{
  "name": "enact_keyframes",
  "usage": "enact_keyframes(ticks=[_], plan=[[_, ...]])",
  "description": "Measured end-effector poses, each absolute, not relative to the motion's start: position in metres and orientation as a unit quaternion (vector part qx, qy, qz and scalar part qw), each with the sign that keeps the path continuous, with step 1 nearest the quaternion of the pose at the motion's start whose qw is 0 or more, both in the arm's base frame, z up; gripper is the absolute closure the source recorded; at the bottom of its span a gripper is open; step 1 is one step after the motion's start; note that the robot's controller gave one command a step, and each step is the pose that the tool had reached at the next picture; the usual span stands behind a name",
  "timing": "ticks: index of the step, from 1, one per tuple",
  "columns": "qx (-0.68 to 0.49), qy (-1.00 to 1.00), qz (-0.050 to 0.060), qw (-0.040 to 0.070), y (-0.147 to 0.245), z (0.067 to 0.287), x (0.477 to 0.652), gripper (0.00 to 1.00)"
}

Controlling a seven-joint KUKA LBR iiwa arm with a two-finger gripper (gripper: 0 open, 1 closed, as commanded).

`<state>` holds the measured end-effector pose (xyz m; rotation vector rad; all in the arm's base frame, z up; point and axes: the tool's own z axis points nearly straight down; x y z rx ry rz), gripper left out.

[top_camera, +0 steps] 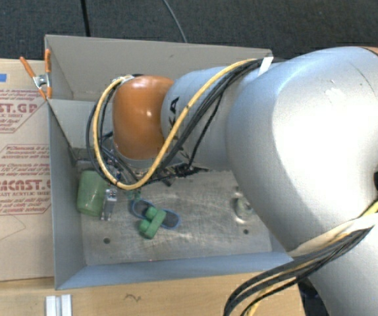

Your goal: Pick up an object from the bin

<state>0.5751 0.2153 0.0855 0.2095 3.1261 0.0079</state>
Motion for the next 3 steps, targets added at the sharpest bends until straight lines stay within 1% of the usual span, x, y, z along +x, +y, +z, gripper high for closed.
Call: enact_keyframes(ticks=[1,2,3], plan=[[0.068,0.998,-0.002,0.001,0.211,0.082,0.574,1.0],[0.078,0.997,-0.011,0.006,0.221,0.089,0.556,1.0],[0.081,0.997,0.002,0.003,0.205,0.262,0.504,1.0]])
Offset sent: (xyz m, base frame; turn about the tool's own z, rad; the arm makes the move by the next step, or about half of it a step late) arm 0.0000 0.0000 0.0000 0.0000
